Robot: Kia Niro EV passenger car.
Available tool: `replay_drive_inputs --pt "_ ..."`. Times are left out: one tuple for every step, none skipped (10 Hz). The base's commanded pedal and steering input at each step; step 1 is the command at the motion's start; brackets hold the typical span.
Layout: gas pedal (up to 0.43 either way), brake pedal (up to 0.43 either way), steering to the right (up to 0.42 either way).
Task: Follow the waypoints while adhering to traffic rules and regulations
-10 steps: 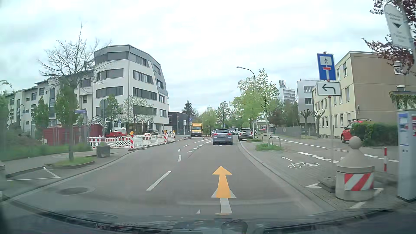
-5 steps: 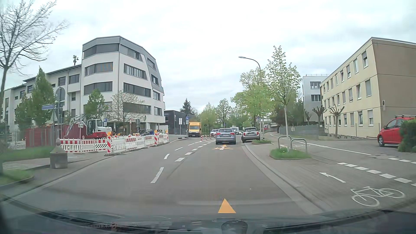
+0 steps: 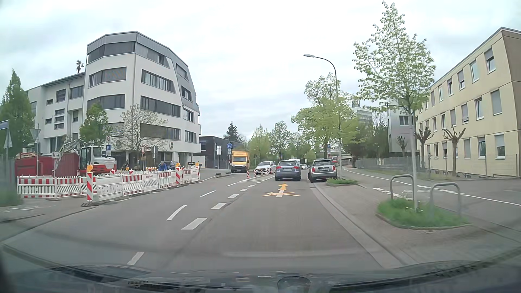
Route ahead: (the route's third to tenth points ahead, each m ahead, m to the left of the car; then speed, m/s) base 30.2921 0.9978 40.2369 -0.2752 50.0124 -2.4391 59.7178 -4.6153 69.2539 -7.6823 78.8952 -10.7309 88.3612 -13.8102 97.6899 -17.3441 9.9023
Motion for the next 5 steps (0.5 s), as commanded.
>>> replay_drive_inputs --pt "0.079 0.0 0.004" --pt "0.079 0.0 0.006" --pt "0.079 0.0 0.009" --pt "0.079 0.0 0.01" --pt "0.067 0.0 0.013"
